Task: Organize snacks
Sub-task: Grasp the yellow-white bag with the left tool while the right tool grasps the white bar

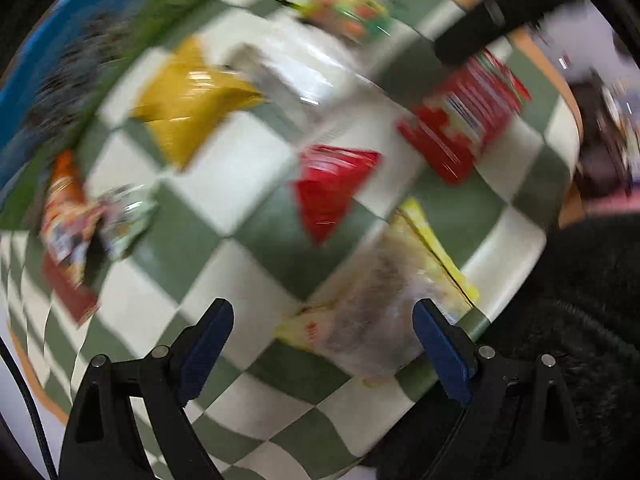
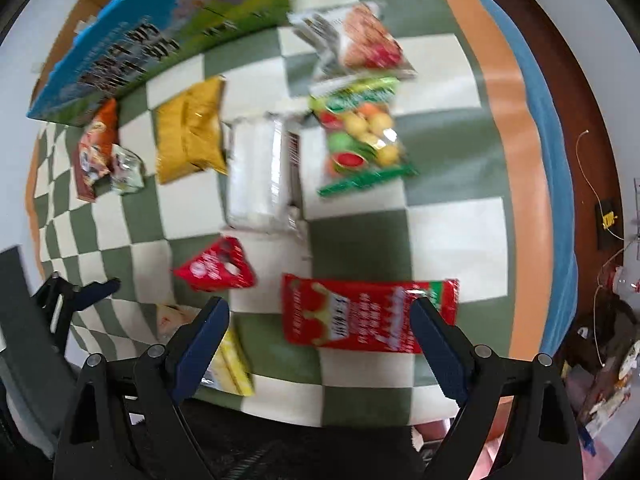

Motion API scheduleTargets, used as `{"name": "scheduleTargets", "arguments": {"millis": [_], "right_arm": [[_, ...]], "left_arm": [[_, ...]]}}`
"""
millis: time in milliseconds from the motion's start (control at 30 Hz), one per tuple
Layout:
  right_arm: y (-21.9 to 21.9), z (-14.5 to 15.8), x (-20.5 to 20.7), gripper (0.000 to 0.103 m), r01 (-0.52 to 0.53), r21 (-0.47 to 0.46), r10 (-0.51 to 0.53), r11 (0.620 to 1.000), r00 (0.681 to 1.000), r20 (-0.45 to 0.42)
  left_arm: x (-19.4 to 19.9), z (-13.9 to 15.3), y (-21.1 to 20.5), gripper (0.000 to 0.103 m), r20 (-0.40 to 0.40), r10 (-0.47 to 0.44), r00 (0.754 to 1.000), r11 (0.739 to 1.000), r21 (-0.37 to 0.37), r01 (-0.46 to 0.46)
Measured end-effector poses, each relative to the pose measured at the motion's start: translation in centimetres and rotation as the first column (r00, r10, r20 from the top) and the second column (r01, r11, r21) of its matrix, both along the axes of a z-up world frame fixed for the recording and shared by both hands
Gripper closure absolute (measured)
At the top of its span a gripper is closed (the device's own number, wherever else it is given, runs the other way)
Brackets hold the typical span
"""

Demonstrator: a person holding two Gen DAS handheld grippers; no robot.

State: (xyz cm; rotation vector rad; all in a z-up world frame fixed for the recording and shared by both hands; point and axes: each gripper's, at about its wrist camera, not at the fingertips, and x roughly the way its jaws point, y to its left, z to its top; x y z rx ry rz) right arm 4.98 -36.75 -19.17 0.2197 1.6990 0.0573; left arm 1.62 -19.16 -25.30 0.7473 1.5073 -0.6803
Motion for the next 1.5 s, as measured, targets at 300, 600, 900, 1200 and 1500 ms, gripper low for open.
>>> {"name": "scheduleTargets", "arguments": {"millis": [300, 600, 900, 1200, 1500], "right_arm": [[-1.0, -1.2, -0.1, 0.009, -0.012, -0.019, 0.012, 1.000, 1.000, -0.019], [0.5, -1.3, 2.2, 0.009, -0.032, 0.003, 0.032, 0.999, 0.999, 0.023], [4.2, -4.8, 5.9, 0.011, -0.031, 0.038, 0.029, 0.999, 0.999, 0.041], [6.7, -8.0, 7.4, 0.044, -0.060, 0.049, 0.060, 0.997, 0.998, 0.012], [6.9, -7.4, 6.6, 0.044, -0.097, 0.050, 0.097, 0.994, 0.995, -0.013]], "left_arm": [[-3.0, -3.5, -4.1, 0.027, -0.062, -0.188, 0.980, 0.981, 0.033, 0.190], [2.8, -5.0, 0.7, 0.040, 0.011, 0.261, 0.965, 0.961, 0.092, -0.261], [9.2, -4.1, 11.9, 0.040, -0.110, 0.796, 0.596, 0.600, 0.010, -0.800], [5.7, 0.8, 5.9, 0.037, -0.101, 0.506, 0.856, 0.859, -0.025, -0.511], [1.6, -6.1, 1.3, 0.037, -0.051, 0.388, 0.920, 0.907, 0.201, -0.371]]}}
